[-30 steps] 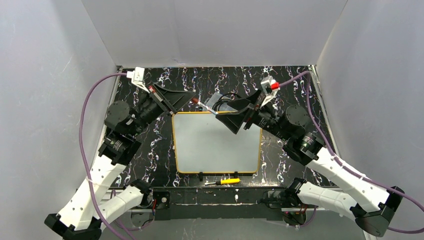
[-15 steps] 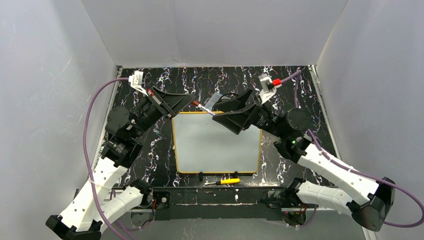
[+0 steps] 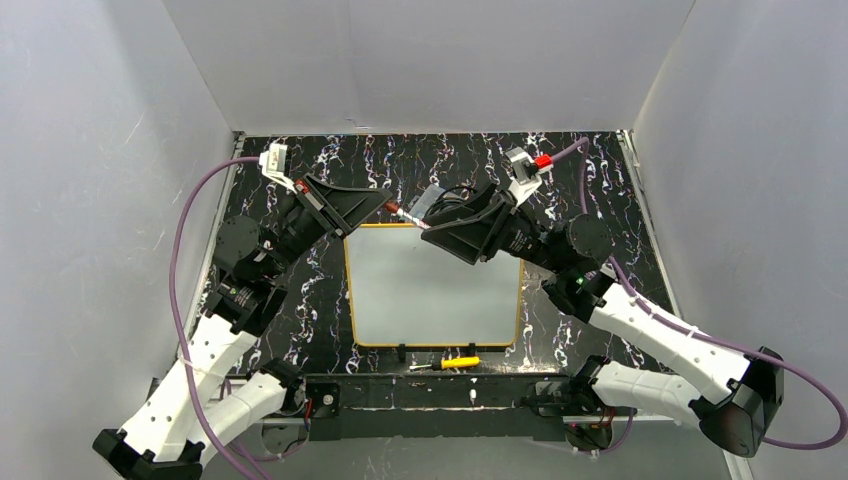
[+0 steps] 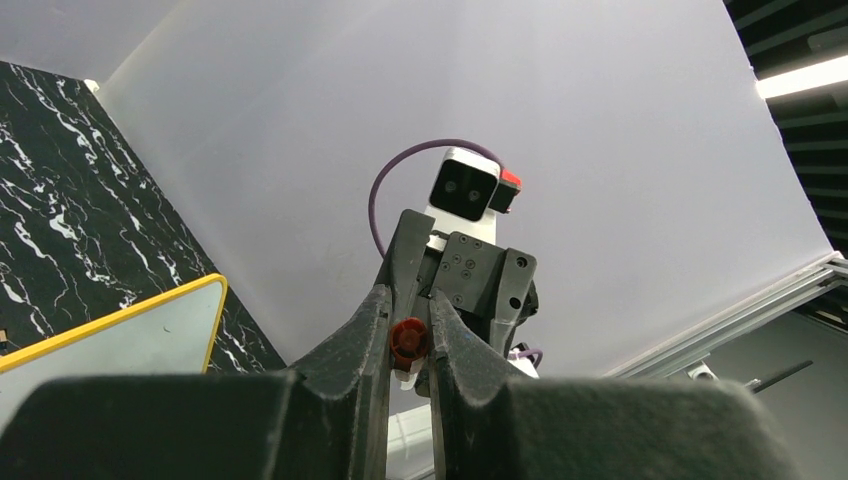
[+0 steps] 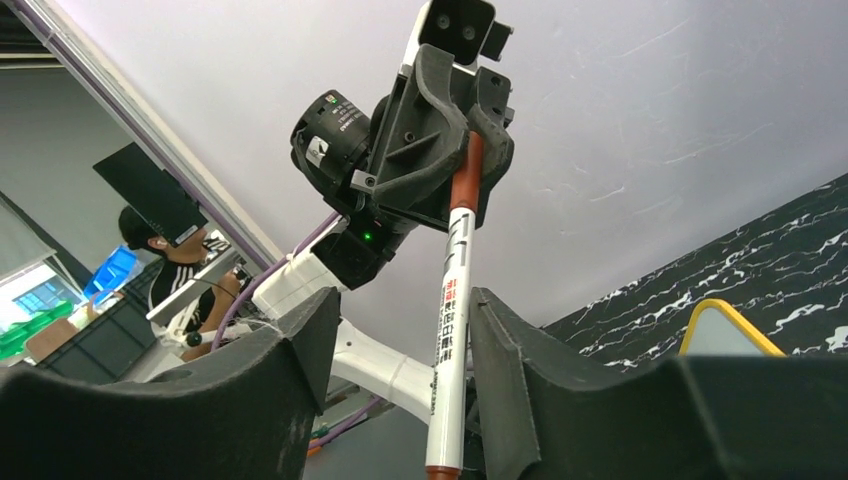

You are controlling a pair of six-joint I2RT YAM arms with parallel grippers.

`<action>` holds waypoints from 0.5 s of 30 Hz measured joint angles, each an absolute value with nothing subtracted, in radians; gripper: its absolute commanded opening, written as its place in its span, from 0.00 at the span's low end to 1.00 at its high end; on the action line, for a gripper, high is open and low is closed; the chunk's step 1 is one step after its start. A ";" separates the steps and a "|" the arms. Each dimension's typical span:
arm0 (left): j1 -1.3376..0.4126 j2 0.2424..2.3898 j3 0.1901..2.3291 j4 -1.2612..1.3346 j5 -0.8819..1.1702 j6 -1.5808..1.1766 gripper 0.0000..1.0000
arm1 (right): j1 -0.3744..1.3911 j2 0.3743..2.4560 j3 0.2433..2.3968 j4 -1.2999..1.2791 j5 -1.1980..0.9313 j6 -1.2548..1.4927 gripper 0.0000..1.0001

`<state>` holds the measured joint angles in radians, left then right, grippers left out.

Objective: Write a sentence on the whiteboard
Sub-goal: Open the whiteboard marker from the pen cap.

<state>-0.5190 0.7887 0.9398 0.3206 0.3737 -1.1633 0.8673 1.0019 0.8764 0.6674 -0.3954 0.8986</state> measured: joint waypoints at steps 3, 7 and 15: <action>-0.519 0.789 0.939 0.332 0.374 -1.163 0.00 | 0.867 1.007 0.876 0.653 -0.395 0.903 0.55; -0.519 0.789 0.938 0.350 0.374 -1.160 0.00 | 0.867 1.011 0.876 0.649 -0.395 0.914 0.51; -0.519 0.791 0.921 0.369 0.374 -1.149 0.00 | 0.867 1.021 0.876 0.646 -0.392 0.918 0.33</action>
<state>-0.5190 0.7914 0.9215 0.3691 0.3740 -1.1492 0.8673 1.0210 0.8764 0.6464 -0.3916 0.9184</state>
